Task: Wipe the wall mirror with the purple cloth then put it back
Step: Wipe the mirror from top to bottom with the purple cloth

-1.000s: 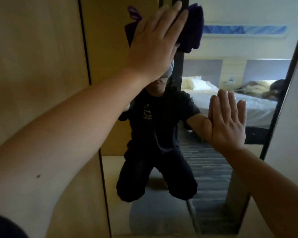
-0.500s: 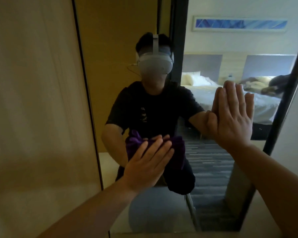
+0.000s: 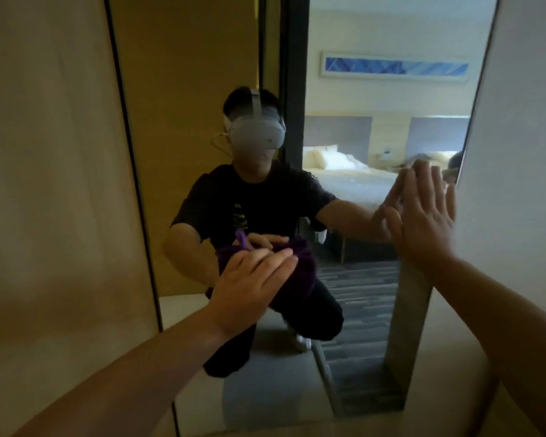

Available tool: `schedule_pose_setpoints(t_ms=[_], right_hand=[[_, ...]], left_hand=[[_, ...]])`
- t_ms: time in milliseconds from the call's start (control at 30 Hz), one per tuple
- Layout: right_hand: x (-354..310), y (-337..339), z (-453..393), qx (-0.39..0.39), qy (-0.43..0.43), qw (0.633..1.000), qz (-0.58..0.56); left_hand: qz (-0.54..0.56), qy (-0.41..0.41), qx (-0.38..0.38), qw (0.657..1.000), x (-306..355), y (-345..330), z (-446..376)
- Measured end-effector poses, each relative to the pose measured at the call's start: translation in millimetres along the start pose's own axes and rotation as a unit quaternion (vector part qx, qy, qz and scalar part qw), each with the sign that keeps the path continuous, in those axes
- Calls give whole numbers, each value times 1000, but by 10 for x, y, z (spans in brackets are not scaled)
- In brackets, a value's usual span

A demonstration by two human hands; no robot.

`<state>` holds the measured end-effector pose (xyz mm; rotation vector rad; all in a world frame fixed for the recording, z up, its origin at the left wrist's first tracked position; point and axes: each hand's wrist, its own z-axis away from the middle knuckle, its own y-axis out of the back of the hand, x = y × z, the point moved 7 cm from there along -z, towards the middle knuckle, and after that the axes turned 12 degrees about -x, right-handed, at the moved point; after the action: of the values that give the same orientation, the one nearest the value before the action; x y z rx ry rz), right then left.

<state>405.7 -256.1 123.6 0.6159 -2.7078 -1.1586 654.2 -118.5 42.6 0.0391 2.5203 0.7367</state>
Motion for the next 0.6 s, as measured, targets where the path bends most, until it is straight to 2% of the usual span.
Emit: schedule_pose_setpoints(t_ms=[133, 267, 333, 433, 500, 600], right_hand=[[17, -144, -7, -11, -5, 1000, -8], [19, -159, -27, -5, 16, 1000, -25], [30, -173, -34, -2, 23, 999, -40], [44, -196, -45, 16, 32, 998, -43], [60, -206, -41, 30, 39, 997, -54], [63, -183, -34, 57, 55, 994, -77]], left_hand=[[28, 63, 110, 992, -145, 480, -788], [-25, 75, 146, 986, -426, 897, -1784], [-66, 103, 147, 982, -587, 1035, -2228], [-91, 134, 97, 982, -697, 973, -2591], [-114, 139, 80, 980, -640, 857, -2577], [-121, 96, 73, 985, -325, 598, -2231]])
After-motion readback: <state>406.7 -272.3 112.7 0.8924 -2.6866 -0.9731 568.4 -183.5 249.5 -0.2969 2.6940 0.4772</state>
